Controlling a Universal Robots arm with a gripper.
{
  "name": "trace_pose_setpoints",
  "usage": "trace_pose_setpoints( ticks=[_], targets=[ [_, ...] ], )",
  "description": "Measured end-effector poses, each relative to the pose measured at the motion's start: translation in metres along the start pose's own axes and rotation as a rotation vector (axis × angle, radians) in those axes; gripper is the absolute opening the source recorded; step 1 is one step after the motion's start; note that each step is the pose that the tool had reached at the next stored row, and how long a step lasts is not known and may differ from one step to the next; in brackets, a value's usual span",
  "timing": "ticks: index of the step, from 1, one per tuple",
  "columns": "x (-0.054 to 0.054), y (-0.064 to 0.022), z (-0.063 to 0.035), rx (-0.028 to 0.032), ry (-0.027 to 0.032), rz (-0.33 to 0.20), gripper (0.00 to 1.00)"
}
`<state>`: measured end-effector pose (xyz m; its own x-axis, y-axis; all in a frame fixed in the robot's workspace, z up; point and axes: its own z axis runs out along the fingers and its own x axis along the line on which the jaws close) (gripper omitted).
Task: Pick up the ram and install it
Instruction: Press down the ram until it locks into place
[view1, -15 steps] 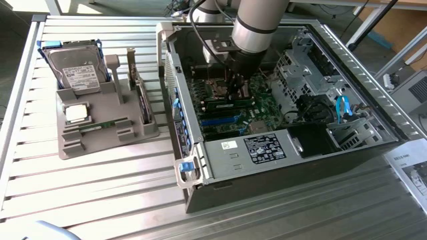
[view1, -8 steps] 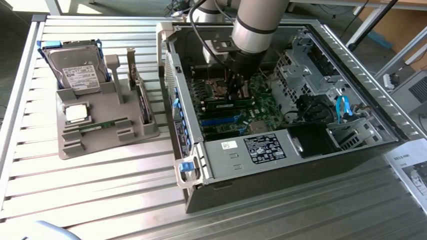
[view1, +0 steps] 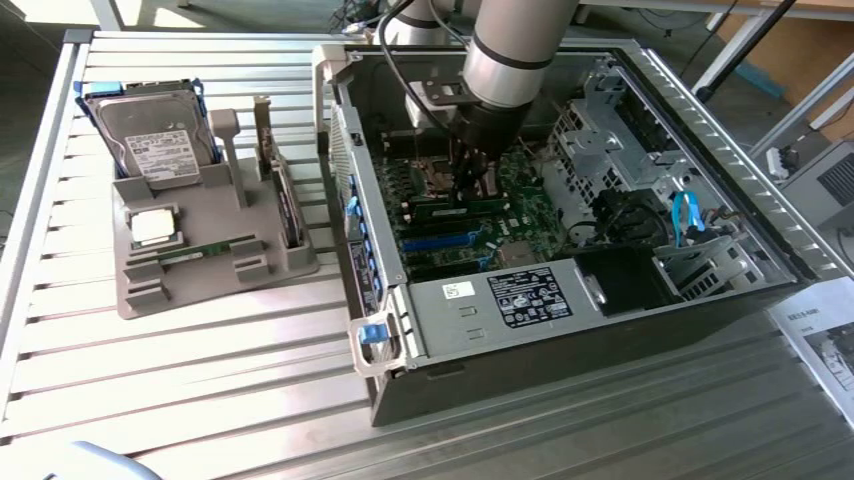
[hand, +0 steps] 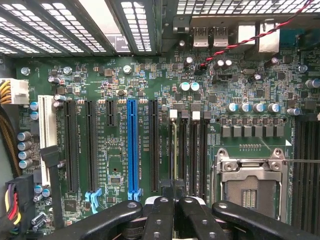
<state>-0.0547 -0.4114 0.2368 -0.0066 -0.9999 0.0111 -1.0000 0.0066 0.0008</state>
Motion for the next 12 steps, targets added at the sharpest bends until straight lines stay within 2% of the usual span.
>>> trace_pose_setpoints(
  ticks=[12],
  targets=[
    [0.0003,0.0000,0.0011,0.0000,-0.0001,0.000,0.10]
  ],
)
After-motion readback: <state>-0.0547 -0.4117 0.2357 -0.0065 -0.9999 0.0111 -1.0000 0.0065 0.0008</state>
